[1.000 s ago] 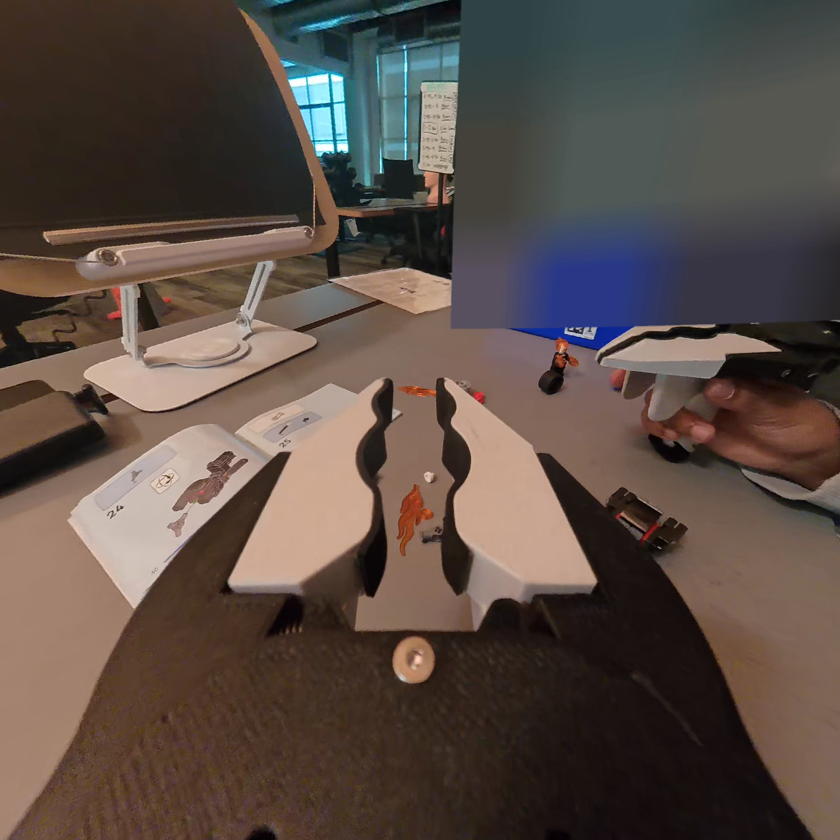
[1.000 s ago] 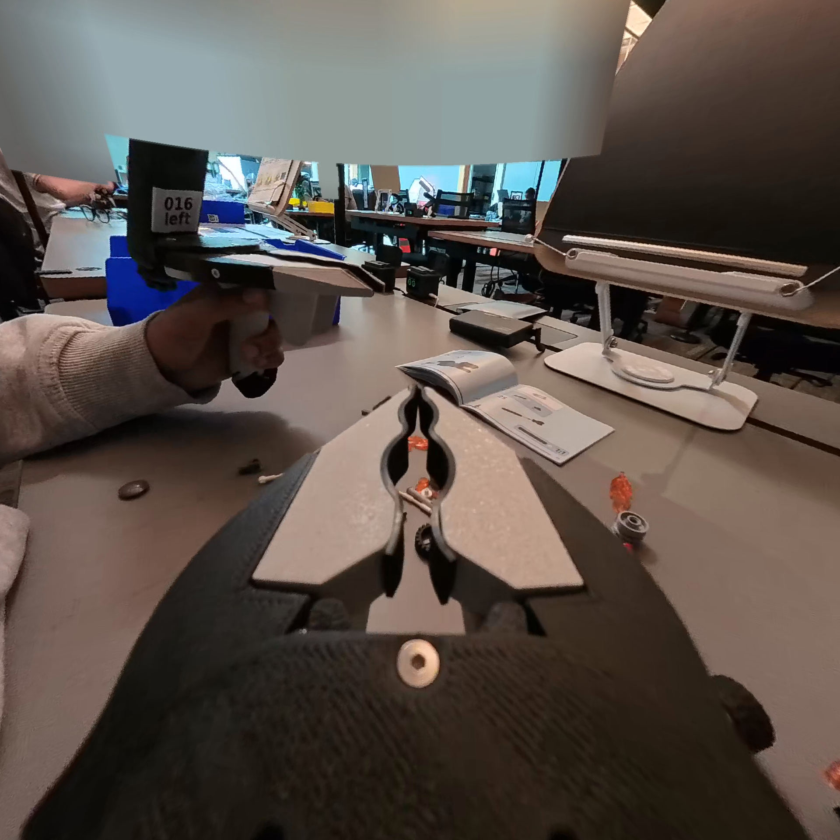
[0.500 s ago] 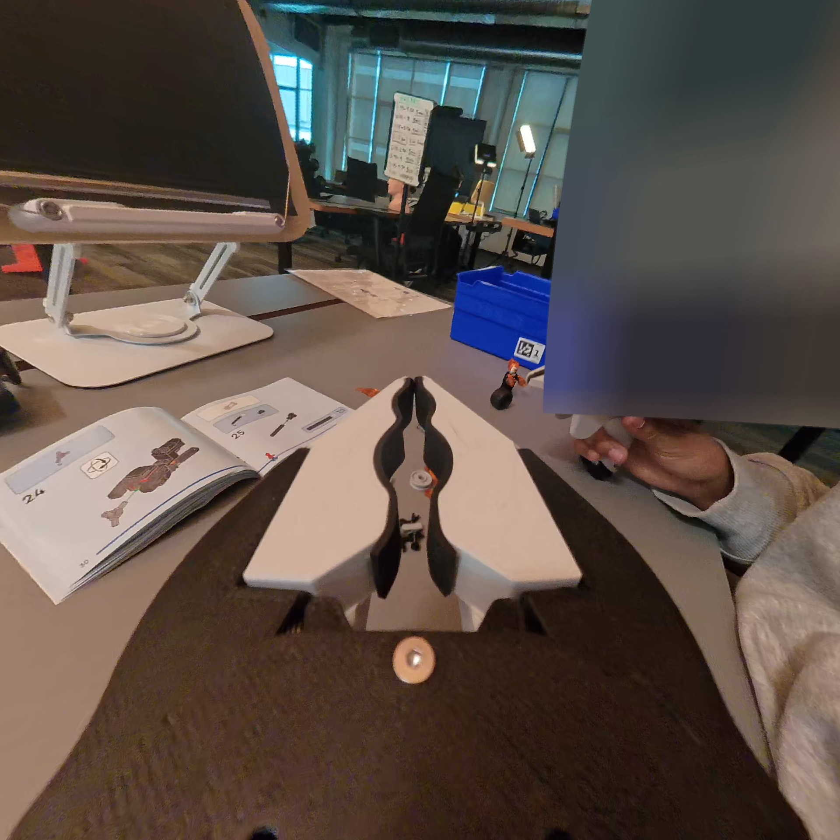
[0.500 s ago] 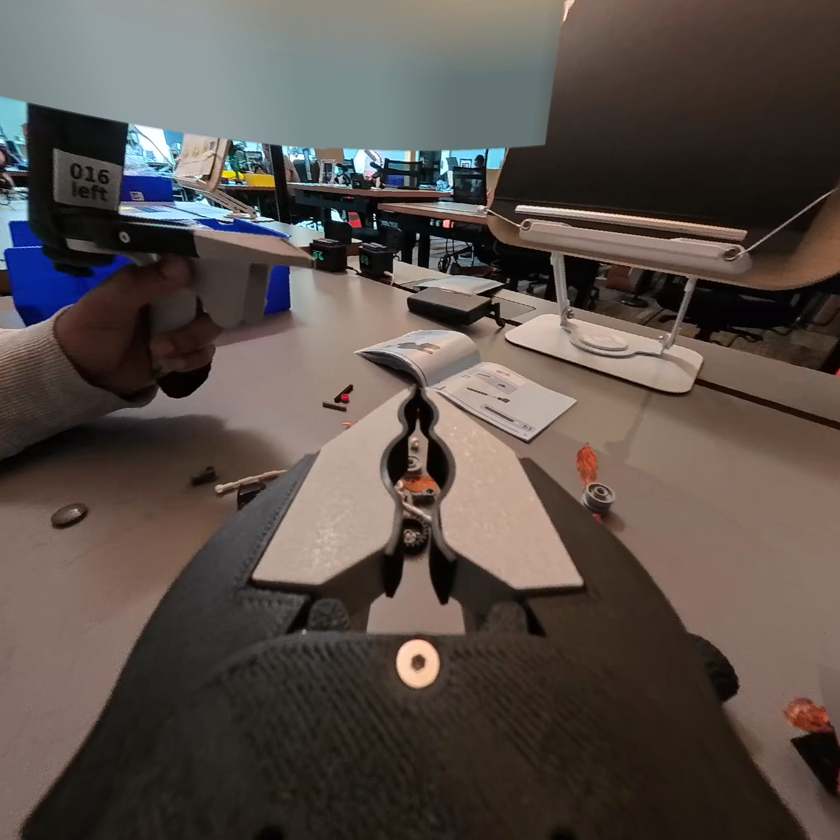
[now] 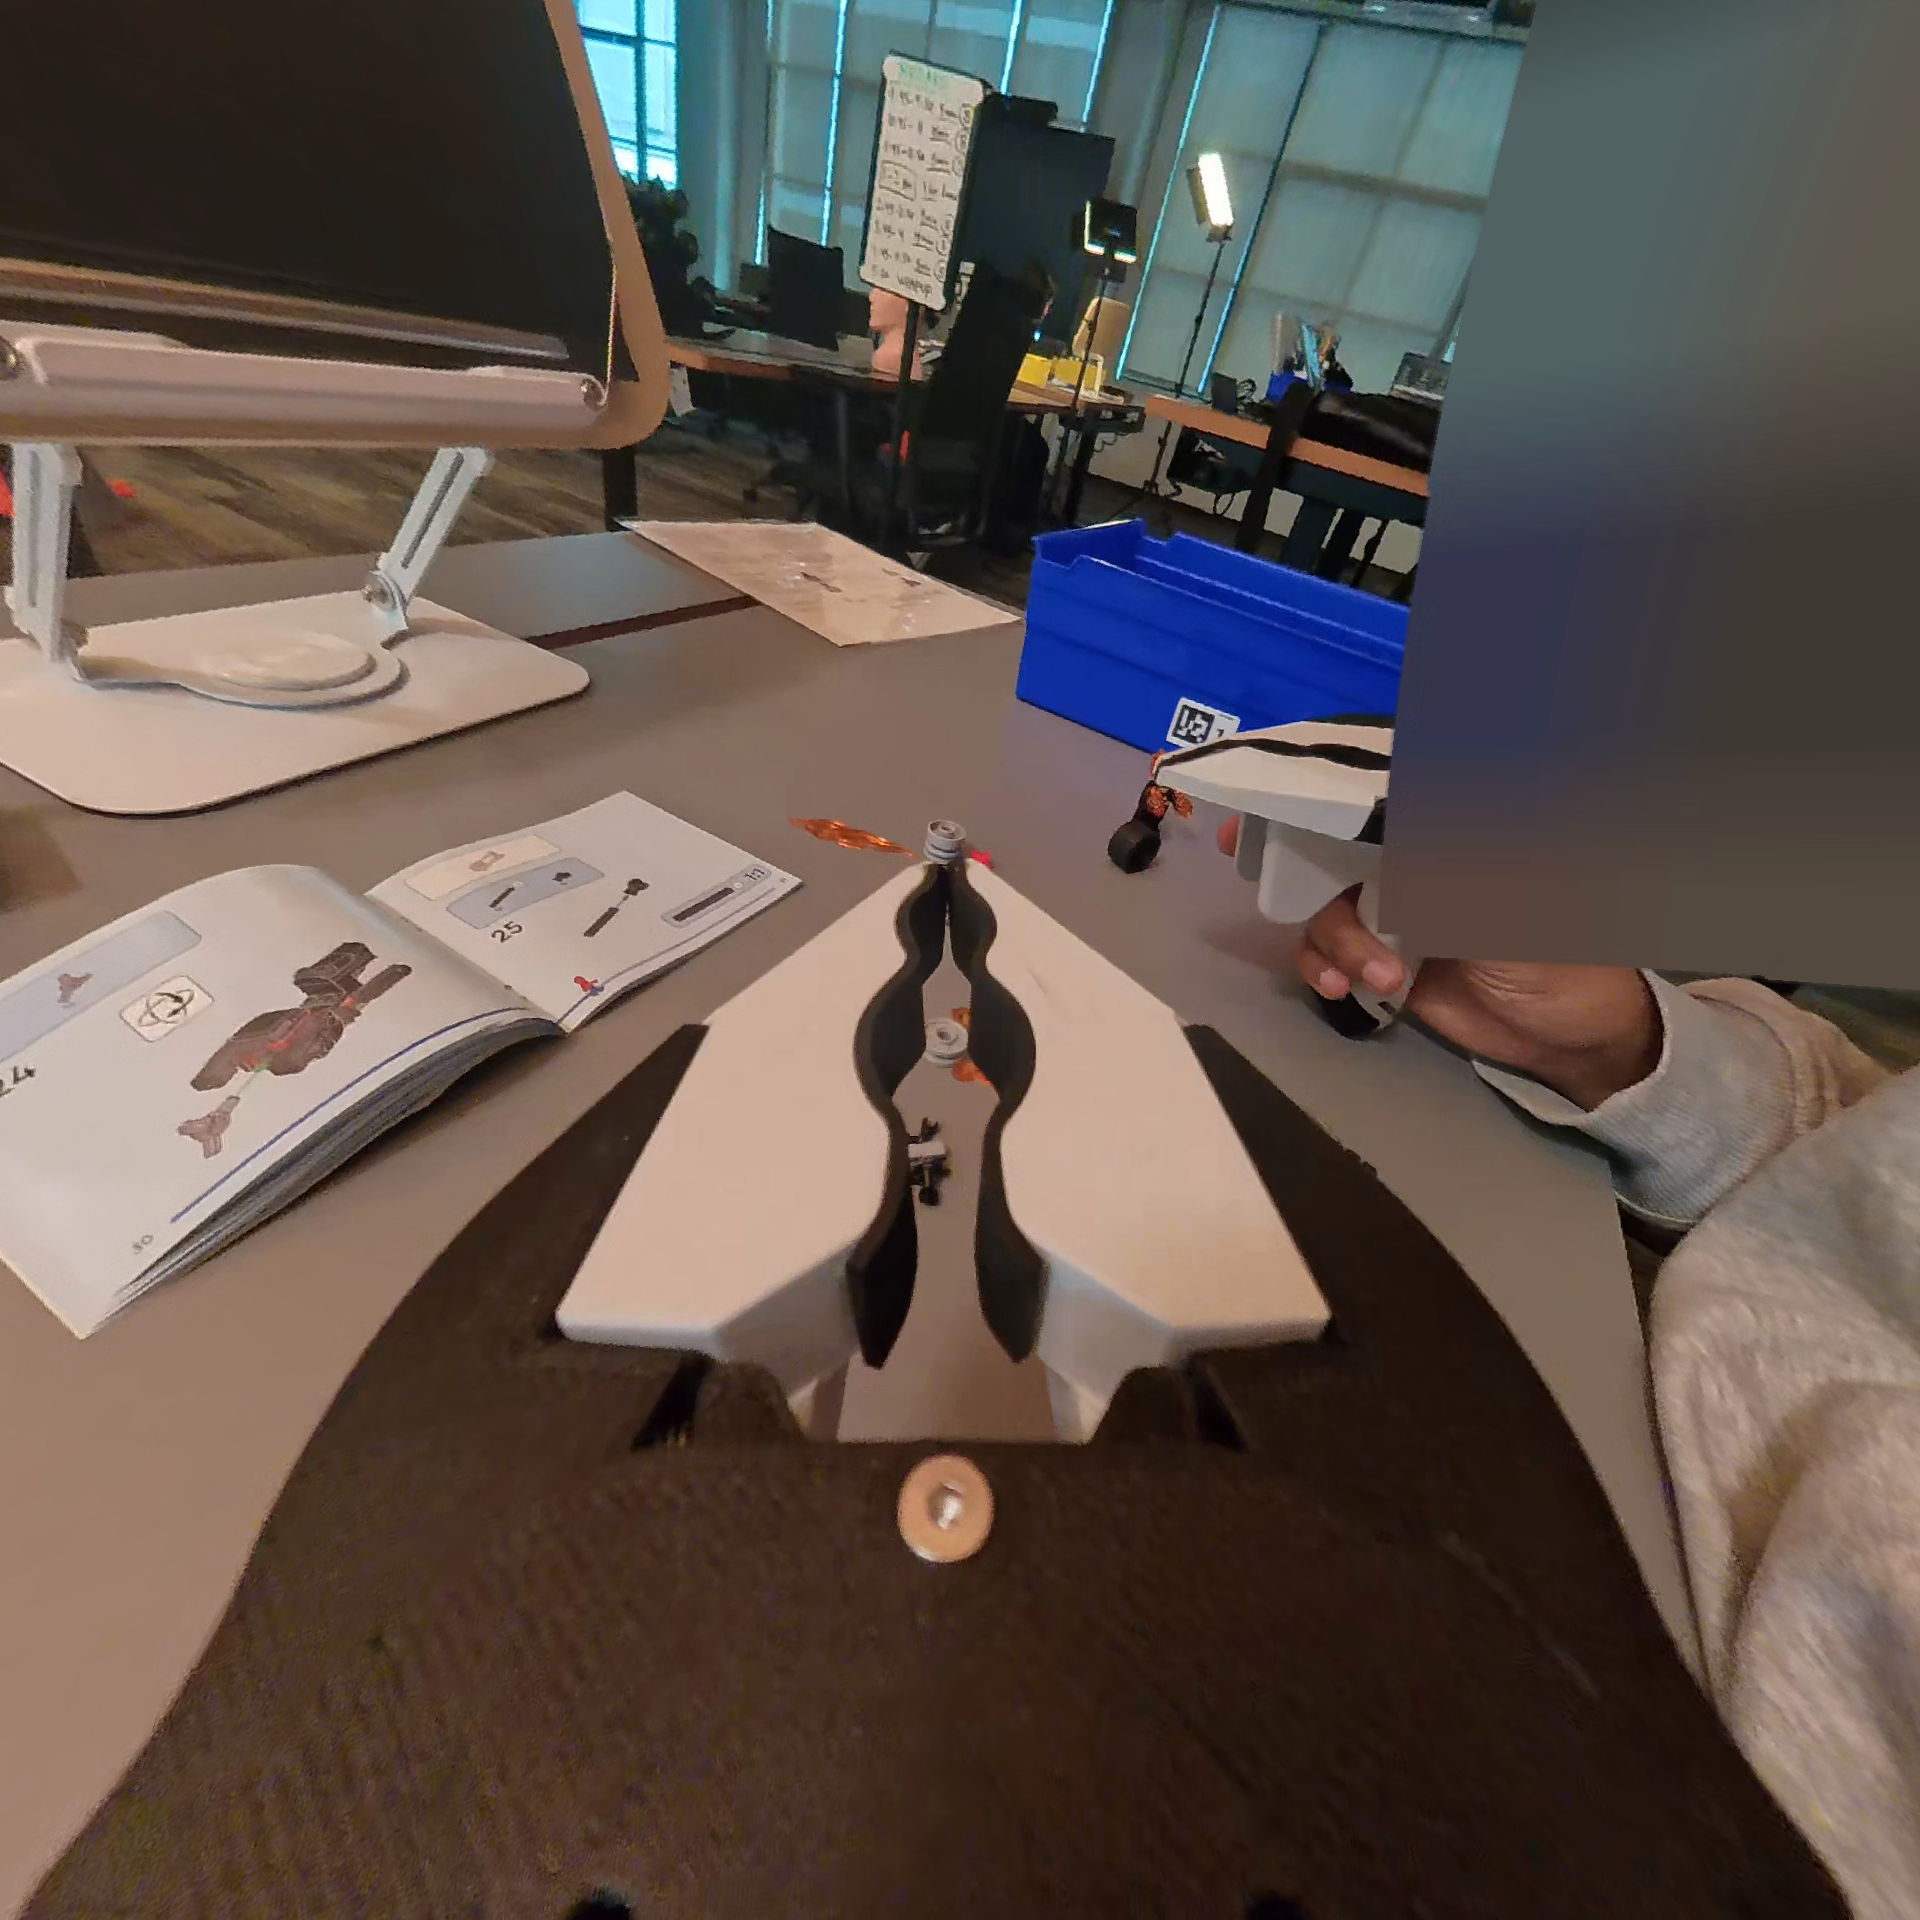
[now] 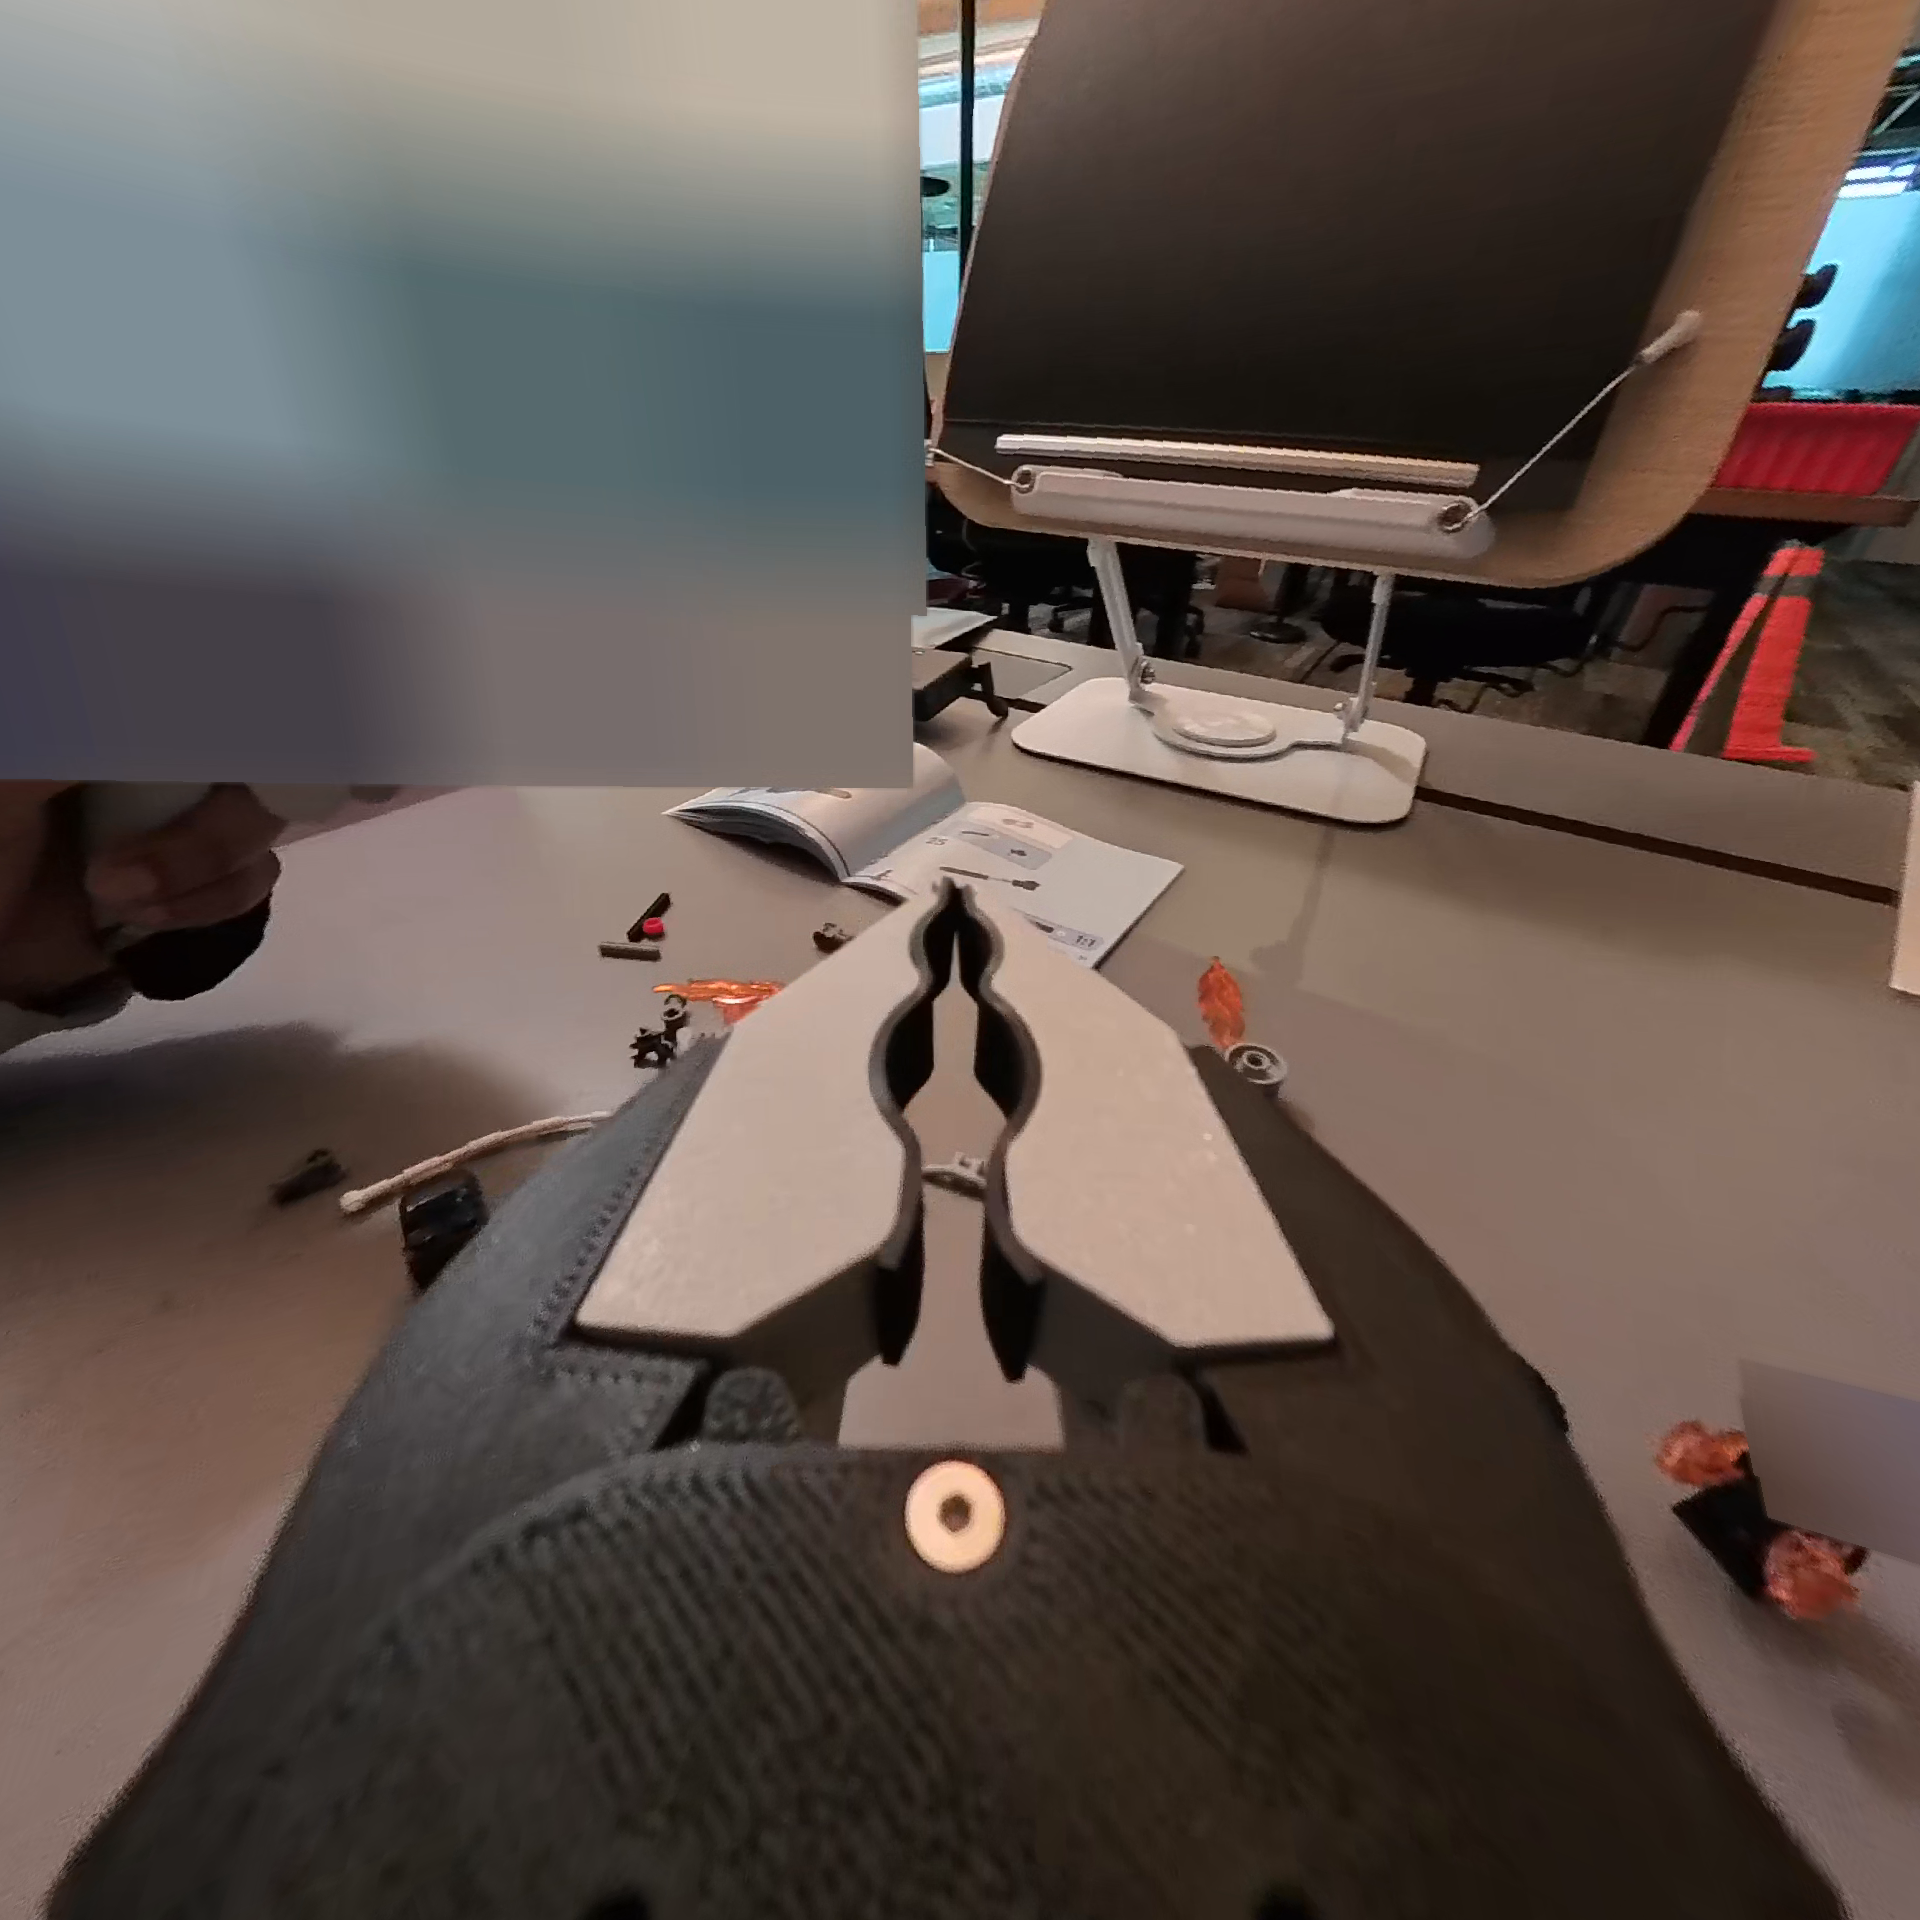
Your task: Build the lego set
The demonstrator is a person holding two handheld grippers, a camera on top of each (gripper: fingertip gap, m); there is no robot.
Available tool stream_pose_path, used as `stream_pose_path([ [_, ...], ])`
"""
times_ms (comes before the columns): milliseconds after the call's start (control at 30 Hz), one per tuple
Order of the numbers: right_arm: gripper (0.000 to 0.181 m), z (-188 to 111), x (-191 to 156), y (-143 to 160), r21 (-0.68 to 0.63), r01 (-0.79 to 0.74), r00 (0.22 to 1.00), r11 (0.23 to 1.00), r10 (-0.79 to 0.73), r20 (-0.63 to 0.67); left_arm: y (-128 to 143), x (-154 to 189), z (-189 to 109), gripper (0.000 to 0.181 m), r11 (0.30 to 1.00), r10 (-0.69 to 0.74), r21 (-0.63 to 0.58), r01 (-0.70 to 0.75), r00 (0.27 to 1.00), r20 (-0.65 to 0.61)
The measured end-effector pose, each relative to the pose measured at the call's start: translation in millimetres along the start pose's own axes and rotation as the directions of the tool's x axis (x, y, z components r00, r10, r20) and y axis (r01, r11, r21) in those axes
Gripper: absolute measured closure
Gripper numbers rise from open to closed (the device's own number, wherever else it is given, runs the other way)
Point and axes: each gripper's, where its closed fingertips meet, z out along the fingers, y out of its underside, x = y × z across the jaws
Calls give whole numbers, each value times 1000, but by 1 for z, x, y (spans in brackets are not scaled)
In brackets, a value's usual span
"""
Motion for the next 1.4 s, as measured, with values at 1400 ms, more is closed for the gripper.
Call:
stream_pose_path([
  [1400, 181, 0, 3, 2, 7, 32, 999, 999, -32, 1, 3, 7, 3, 172, 998, -66, 0, 67, 993, -101],
])
